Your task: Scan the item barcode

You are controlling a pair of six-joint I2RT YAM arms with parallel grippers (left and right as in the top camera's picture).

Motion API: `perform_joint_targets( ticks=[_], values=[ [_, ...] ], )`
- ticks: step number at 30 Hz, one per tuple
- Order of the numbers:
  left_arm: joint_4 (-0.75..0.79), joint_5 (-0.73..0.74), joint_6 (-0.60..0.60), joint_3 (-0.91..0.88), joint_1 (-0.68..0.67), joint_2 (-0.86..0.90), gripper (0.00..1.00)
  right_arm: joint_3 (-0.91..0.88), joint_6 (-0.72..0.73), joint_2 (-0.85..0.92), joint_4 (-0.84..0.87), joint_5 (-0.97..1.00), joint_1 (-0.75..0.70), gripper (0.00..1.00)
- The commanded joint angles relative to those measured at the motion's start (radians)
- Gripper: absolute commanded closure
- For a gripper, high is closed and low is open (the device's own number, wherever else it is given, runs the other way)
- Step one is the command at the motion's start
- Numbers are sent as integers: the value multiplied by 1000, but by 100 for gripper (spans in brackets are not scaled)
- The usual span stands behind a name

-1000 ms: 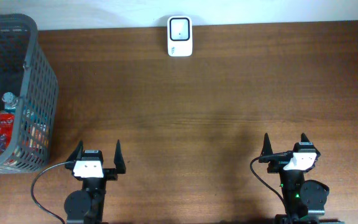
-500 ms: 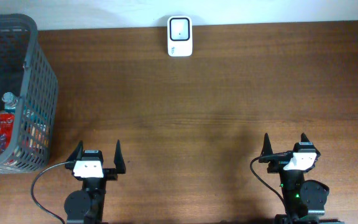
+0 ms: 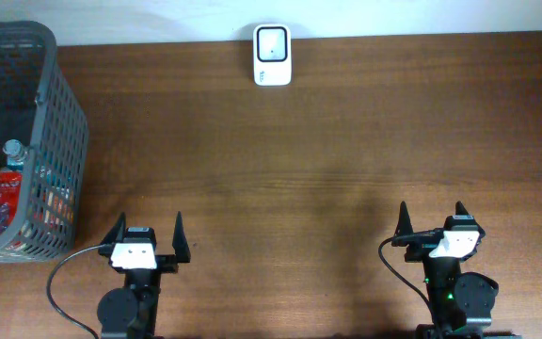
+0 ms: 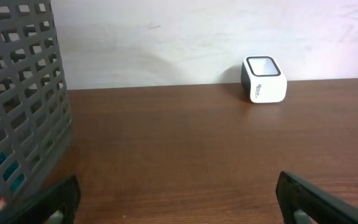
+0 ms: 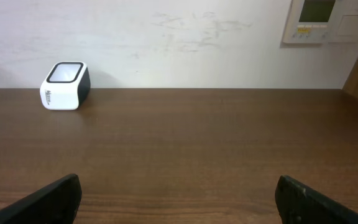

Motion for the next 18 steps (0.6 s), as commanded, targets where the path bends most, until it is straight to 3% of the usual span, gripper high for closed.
perform_joint_targets(
  ticks=[1,4,5,9,10,12,15,17,18],
  values=[
    [0,4,25,-6,5,-6,1,-7,-6,-4,-4,5,4,2],
    [10,40,19,-5,4,-6,1,-7,-7,-4,-4,5,4,2],
    [32,143,9,-5,5,-6,1,-7,-7,-4,-4,5,4,2],
    [470,450,8,-5,5,-6,1,-7,-6,-4,-4,5,4,1],
    [609,492,-1,-4,5,-6,1,-7,-7,-4,-4,5,4,1],
    [703,494,-26,21,5,-6,1,-7,-6,-4,-4,5,4,2],
    [570,425,-21,179,5,32,1,-7,-7,-4,-4,5,4,1],
    [341,361,-22,363,5,126,1,-7,-6,-4,-4,5,4,2],
    [152,346,-20,510,5,217,1,-7,-7,-4,-4,5,4,2]
  ],
)
